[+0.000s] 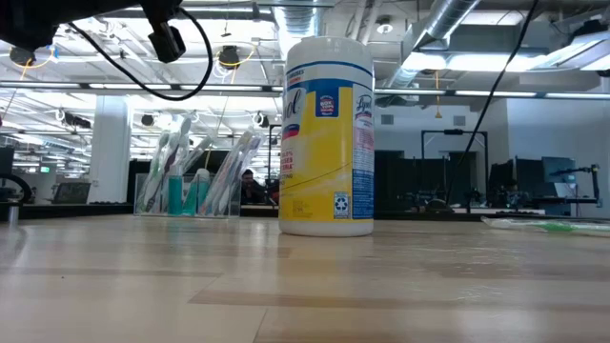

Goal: Pick & Place toothbrushing station
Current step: Put the blue toothbrush into the transparent organizer

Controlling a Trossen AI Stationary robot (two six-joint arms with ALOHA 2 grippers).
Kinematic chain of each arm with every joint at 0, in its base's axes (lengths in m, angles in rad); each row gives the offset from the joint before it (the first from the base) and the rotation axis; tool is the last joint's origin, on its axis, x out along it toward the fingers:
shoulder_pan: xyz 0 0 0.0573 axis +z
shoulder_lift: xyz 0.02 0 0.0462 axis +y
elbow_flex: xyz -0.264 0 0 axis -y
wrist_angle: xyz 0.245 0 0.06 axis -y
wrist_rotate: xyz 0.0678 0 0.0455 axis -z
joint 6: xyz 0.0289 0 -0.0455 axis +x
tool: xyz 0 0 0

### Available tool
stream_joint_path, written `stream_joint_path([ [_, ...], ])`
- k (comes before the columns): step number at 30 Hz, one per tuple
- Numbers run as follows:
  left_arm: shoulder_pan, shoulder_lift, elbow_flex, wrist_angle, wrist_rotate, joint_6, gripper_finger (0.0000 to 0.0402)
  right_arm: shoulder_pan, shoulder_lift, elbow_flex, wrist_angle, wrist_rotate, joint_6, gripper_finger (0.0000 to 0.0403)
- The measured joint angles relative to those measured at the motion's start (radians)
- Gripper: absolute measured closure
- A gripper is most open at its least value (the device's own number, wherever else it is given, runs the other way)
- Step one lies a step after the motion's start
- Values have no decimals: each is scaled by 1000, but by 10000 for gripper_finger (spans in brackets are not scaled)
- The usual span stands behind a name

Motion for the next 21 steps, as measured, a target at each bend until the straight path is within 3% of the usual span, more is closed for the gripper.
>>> stream_joint_path([
  [15,23,42,36,1,-38,-86,279,-32,0,0,167,-36,-194,403],
  [21,74,142,128,0,100,-129,279,-32,0,0,186,-53,-218,403],
])
